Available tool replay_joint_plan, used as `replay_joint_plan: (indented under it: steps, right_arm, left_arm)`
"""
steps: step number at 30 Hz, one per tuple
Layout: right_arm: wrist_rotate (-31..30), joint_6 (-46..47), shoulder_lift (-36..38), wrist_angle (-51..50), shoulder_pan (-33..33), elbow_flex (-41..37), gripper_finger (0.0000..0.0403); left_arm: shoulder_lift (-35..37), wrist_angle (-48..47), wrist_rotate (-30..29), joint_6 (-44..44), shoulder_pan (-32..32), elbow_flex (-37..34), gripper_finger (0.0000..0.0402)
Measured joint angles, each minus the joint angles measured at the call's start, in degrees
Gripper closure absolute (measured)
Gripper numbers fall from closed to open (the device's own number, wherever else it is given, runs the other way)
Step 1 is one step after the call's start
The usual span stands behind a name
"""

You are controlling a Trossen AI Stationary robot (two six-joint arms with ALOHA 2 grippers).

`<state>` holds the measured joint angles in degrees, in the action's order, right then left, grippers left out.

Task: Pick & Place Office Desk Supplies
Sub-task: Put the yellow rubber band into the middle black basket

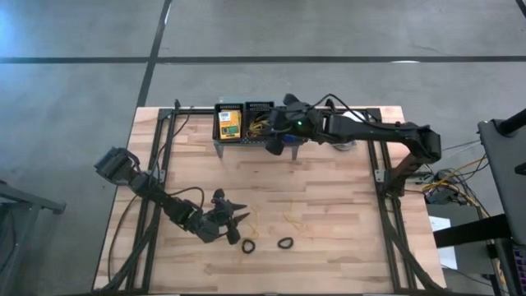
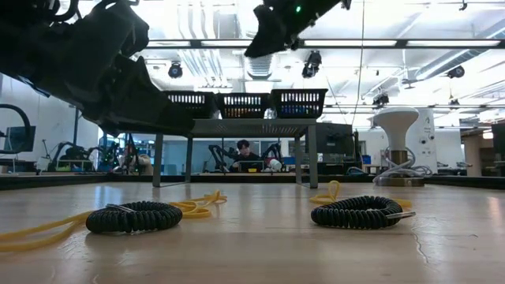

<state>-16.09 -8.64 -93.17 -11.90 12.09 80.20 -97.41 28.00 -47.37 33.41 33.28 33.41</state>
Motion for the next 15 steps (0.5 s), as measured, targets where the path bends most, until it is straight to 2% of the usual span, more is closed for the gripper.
replay_joint_plan:
  steps: [4,8,12,15]
  right_arm:
    - [3.75,1.51,2.88,-2.84,-4.36,-0.23,0.0247]
    - [8.50,3.77,3.86,-6.48,-11.64,-2.39,0.0239]
    - [8.20,5.89,3.79,-6.14,-20.44,-7.80,0.0245]
    - [4.61,10.13,3.43,-4.11,-26.97,-13.41,0.0252]
  left_arm:
    - [0.00,-0.24,0.00,-0.01,0.00,0.00,0.0264]
    - [0.00,-0.86,0.00,0.11,0.00,0.00,0.0264]
    - [0.00,-0.97,0.00,0.96,0.00,0.00,0.0264]
    - [0.00,-0.91,0.00,1.11,0.00,0.00,0.0264]
